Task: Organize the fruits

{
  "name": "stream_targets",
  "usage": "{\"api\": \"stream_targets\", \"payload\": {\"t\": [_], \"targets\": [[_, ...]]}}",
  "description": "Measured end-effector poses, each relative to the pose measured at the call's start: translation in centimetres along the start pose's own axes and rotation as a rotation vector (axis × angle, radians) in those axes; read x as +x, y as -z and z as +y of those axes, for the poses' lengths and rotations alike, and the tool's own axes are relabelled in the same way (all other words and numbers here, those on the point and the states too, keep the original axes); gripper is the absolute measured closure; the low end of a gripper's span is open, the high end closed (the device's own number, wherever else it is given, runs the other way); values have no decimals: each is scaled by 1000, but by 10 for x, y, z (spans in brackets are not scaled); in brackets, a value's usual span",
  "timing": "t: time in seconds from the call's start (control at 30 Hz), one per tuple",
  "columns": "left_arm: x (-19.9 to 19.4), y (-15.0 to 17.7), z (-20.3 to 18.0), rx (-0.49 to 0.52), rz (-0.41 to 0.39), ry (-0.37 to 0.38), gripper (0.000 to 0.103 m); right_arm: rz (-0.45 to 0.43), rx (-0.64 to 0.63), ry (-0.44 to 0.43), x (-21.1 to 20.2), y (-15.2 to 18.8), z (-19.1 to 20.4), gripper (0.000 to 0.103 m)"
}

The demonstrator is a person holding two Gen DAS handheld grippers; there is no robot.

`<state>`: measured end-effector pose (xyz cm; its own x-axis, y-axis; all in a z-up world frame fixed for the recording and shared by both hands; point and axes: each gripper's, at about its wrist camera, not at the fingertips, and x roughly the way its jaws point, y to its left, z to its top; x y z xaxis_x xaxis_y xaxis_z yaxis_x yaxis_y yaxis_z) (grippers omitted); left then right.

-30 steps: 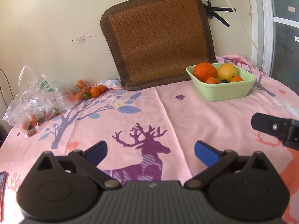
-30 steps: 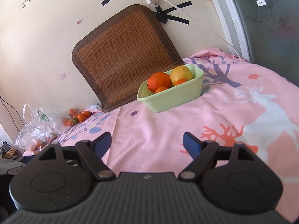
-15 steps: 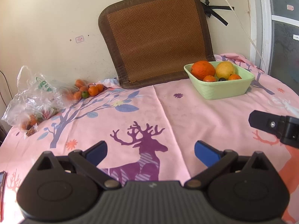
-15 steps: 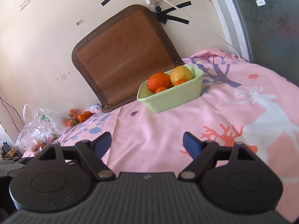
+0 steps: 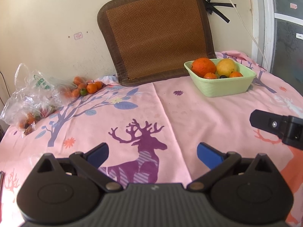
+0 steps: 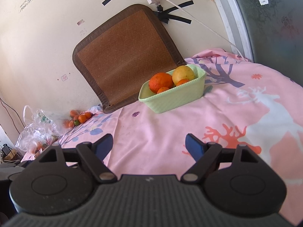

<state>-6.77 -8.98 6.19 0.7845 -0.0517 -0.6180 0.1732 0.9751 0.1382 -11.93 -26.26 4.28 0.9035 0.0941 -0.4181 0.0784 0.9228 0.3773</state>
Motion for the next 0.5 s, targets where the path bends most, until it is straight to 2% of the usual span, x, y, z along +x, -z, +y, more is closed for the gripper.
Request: {"api": "stream_targets", "payload": {"t": [0.5], "targets": [[10,3,0,-11,58,33,0,20,7,6,5,5,-3,18]]}}
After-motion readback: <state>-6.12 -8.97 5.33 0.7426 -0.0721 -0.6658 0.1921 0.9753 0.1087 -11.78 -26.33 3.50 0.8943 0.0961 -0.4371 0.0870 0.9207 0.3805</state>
